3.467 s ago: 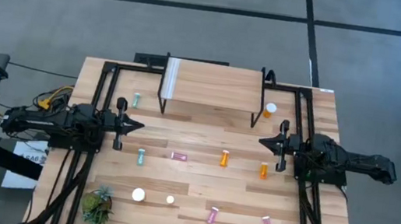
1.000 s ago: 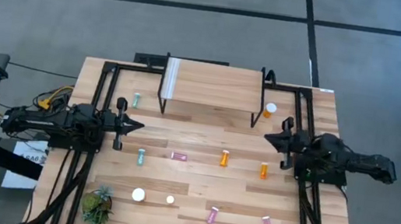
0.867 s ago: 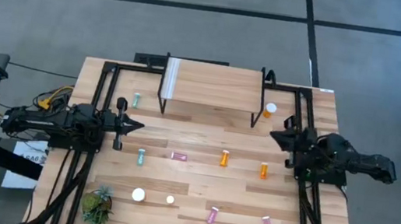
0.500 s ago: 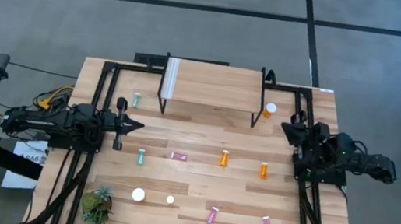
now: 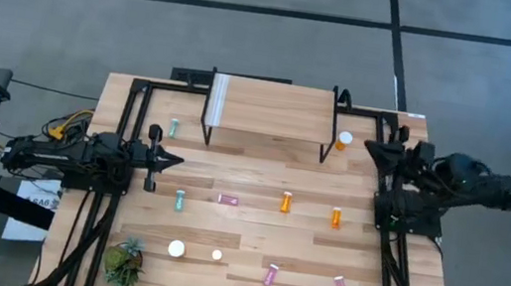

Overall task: Pick and place medicine bottles onto shelf by color
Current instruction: Put the top large orange pill bottle on the shelf

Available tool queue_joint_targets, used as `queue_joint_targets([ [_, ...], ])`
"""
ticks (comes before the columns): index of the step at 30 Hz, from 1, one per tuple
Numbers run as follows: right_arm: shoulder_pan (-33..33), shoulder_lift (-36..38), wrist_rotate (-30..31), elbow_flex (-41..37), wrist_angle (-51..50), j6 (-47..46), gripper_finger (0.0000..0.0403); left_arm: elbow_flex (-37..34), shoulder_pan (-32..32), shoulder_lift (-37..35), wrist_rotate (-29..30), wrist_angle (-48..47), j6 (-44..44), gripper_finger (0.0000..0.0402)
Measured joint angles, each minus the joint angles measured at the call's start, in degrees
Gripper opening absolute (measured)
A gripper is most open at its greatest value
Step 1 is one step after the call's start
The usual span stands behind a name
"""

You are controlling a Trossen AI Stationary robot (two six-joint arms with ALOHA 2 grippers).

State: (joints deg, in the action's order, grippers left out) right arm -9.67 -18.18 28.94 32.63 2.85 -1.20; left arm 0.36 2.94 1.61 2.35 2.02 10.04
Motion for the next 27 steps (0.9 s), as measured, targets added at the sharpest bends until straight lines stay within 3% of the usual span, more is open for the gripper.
queue_joint_targets([
  [4, -0.5, -4.7, 10.2, 8.6, -18.7, -8.1, 0.0035, 0.0, 0.0, 0.0, 0.0, 0.0, 0.0, 0.0],
  [7, -0.3, -5.9, 13.5, 12.2, -29.0, -14.2, 0.0035, 0.0, 0.0, 0.0, 0.0, 0.0, 0.0, 0.0],
  [16, -0.8, -5.8, 6.6, 13.1, -44.7, -27.1, 0.0035, 0.0, 0.0, 0.0, 0.0, 0.0, 0.0, 0.0],
  [27, -0.8, -11.8, 8.5, 13.1, -50.6, -35.9, 0.0035, 0.0, 0.0, 0.0, 0.0, 0.0, 0.0, 0.0],
])
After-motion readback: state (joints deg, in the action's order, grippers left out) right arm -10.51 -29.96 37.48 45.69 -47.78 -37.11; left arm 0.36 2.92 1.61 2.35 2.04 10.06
